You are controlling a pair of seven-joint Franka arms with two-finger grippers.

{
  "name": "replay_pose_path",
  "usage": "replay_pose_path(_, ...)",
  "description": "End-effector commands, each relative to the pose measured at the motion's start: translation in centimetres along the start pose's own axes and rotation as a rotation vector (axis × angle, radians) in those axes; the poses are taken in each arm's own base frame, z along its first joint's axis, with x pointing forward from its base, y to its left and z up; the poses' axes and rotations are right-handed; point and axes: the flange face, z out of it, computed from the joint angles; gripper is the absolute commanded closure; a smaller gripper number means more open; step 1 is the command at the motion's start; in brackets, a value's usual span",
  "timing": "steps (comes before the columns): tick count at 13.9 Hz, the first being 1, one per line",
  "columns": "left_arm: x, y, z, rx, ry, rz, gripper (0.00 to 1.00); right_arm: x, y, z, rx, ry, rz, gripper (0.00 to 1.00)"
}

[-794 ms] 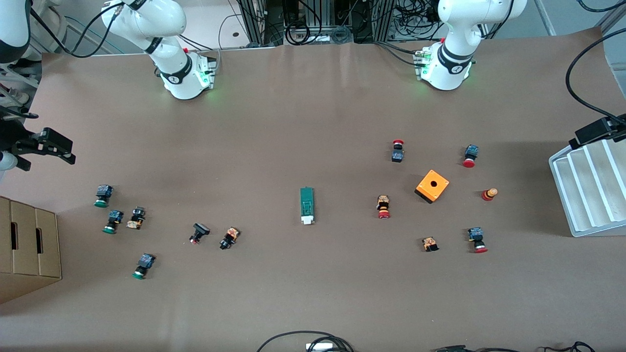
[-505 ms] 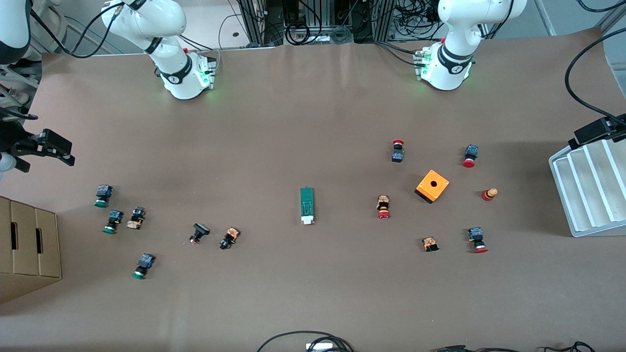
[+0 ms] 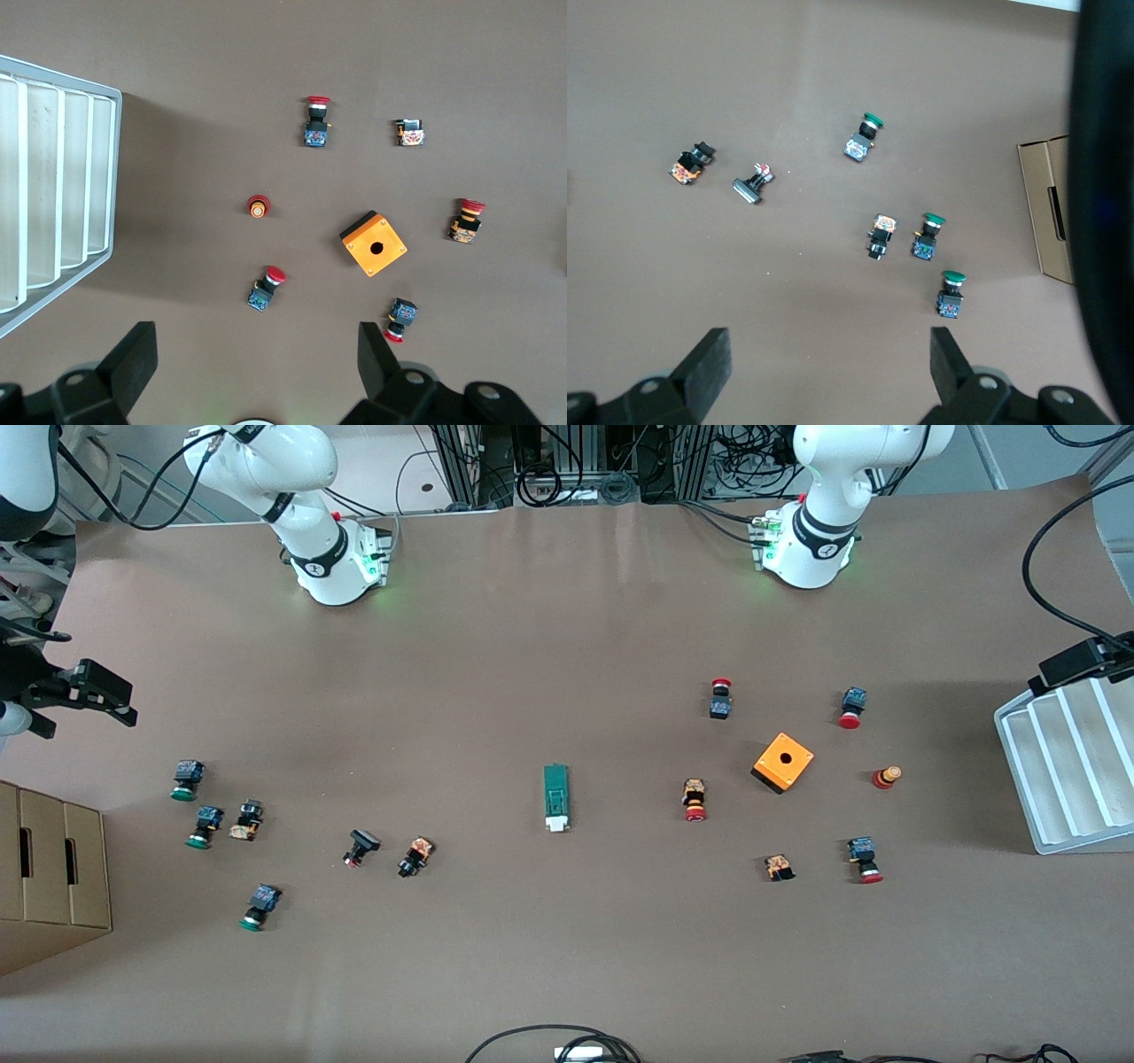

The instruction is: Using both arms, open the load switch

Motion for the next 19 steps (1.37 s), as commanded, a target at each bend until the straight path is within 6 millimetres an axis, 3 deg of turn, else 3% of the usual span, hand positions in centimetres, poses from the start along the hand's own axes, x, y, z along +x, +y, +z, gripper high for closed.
replay_pose_path(1, 0.3, 0.0, 0.0, 0.005, -0.009, 0.005, 0.0, 0.1, 0.0, -0.3, 0.002, 0.021, -0.007, 0.0)
replay_pose_path(7, 0.4, 0.1, 0.1, 0.006, -0.01, 0.015, 0.0, 0.1, -0.1, -0.2, -0.001, 0.018, -0.006, 0.0)
replay_pose_path(11, 1.6, 0.3, 2.5, 0.009, -0.057, 0.013, 0.0, 0.1, -0.3, -0.3, 0.002, 0.02, -0.007, 0.0)
replay_pose_path(17, 2.1, 1.2, 3.3, 0.004, -0.069, 0.024, 0.0, 0.1, -0.2, -0.3, 0.004, 0.02, -0.004, 0.0)
replay_pose_path(19, 1.8, 3.6, 3.3, 0.01, -0.069, 0.065, 0.0, 0.1, -0.2, -0.3, 0.004, 0.02, -0.004, 0.0)
